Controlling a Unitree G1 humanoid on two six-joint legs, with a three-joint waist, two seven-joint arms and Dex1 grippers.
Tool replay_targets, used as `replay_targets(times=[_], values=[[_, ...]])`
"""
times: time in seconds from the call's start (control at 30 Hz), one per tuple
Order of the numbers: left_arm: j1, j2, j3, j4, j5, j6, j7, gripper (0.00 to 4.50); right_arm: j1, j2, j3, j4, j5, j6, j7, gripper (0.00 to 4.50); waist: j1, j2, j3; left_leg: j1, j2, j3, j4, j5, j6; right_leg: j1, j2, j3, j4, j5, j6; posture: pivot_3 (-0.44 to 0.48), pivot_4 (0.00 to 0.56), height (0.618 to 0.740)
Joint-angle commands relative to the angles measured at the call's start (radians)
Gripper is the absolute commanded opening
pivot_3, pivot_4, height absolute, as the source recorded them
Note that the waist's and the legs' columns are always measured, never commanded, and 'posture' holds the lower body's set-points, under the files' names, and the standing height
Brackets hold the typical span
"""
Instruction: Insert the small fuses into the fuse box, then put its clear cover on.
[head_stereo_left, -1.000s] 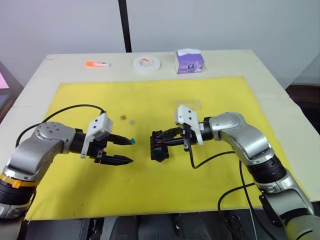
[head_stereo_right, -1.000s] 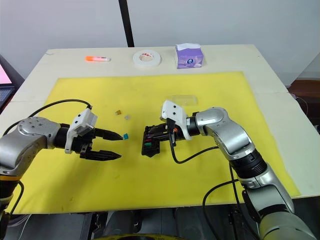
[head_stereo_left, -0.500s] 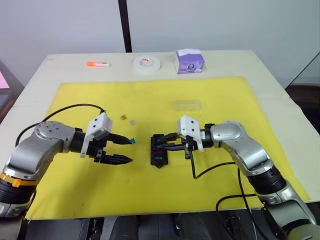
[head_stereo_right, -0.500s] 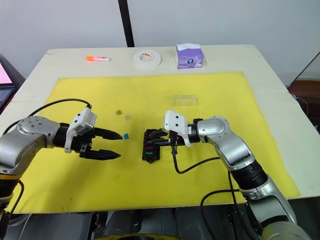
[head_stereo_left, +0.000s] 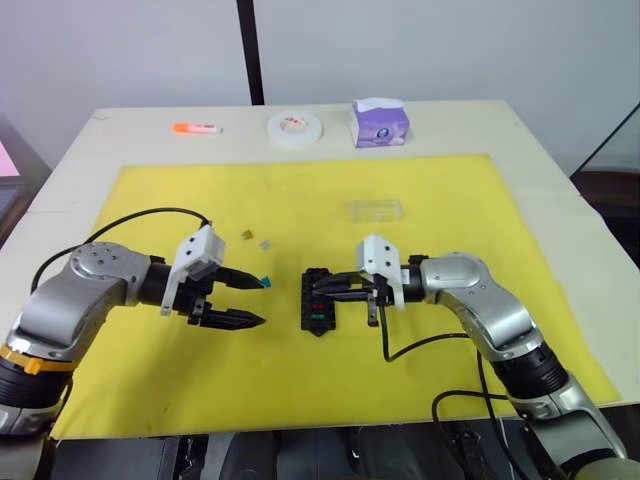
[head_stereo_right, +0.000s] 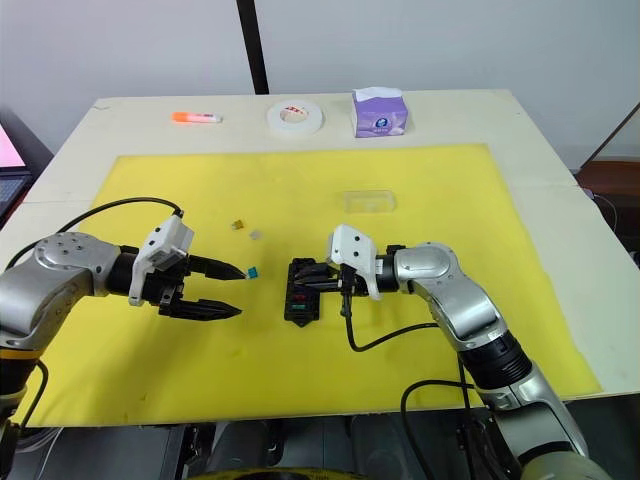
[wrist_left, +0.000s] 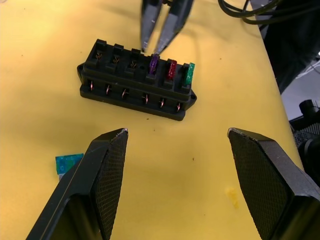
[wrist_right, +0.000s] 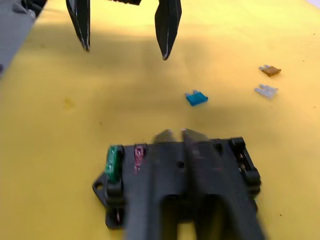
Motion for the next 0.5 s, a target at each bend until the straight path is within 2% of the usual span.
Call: replay_targets(times=[0.03, 0.5], values=[[-0.012, 0.011, 0.008, -0.01, 0.005, -0.016, -0.01, 3.37, -0.009, 0.006, -0.01, -0.031, 0.008, 0.003, -0.005, 0.07, 0.001, 0.0, 0.0, 0.0, 0.0, 0.0, 0.0, 0.0, 0.0, 0.0, 0.0, 0.0, 0.0, 0.0, 0.0, 0.0, 0.15, 0.74], [-0.009, 0.008, 0.014, -0.009, 0.007, -0.012, -0.007, 3.37, 0.015, -0.024, 0.041, -0.004, -0.058, 0.001, 0.005, 0.07, 0.001, 0.0, 0.0, 0.0, 0.0, 0.0, 0.0, 0.0, 0.0, 0.0, 0.0, 0.0, 0.0, 0.0, 0.0, 0.0, 0.15, 0.74]])
